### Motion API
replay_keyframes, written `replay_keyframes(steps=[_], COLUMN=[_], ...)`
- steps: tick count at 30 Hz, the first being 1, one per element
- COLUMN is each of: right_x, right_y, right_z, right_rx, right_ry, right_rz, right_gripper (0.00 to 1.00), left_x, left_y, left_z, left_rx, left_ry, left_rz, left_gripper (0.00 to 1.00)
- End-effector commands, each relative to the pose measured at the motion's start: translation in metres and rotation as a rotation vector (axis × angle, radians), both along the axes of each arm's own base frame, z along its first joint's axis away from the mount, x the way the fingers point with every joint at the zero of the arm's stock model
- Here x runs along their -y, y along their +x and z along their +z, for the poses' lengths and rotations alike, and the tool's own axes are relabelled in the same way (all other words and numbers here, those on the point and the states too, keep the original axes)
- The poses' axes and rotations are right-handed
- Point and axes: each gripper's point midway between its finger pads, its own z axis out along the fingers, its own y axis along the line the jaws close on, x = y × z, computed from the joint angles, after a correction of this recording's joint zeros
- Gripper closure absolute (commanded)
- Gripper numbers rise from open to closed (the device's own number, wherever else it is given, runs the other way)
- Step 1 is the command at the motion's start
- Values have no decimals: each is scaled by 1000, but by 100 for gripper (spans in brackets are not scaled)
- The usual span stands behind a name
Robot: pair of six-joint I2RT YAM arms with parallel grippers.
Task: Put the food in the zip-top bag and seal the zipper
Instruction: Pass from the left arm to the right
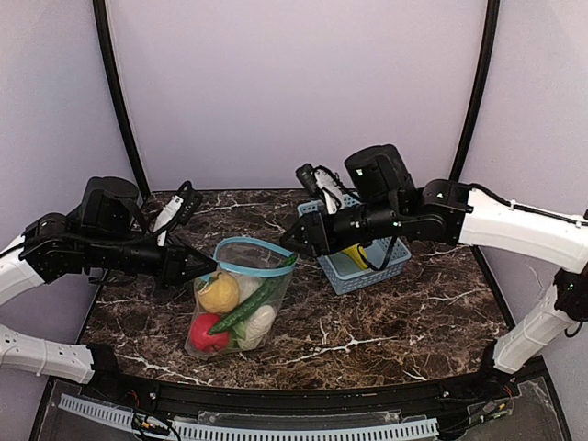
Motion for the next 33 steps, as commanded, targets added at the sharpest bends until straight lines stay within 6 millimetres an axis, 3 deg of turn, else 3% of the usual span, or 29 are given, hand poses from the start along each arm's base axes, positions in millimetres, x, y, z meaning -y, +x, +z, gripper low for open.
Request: replay_keyframes(steps=[1, 7, 16, 19, 21, 26, 29, 33], right_x=[-22, -43, -61, -66, -65, -57, -48, -30], right_y=[-28, -54, -52, -59, -64, -65, -57, -47], right_z=[1, 6, -17, -23, -27, -35, -25, 6], right_rx=[164, 230, 304, 271, 244, 239, 266, 338], right_ry=[-62, 6, -65, -66, -66, -88, -105, -138], right_rz=[190, 392, 506, 560, 587, 574, 514, 429], right_gripper=[47, 28, 26, 35, 46, 98, 100, 100], left_x=[4, -1, 0, -2, -3, -8, -4, 5], left_y=[-4, -10, -17, -17, -15, -9, -7, -1], left_z=[10, 10, 11, 10, 9, 7, 9, 12], left_rx=[19, 9, -10, -11, -9, 3, 9, 23], left_ry=[-30, -23, -25, -12, -4, 10, 6, 19], left_rz=[-37, -46, -77, -77, -65, -22, -25, -45], left_gripper=[99, 99, 99, 99, 99, 99, 99, 99])
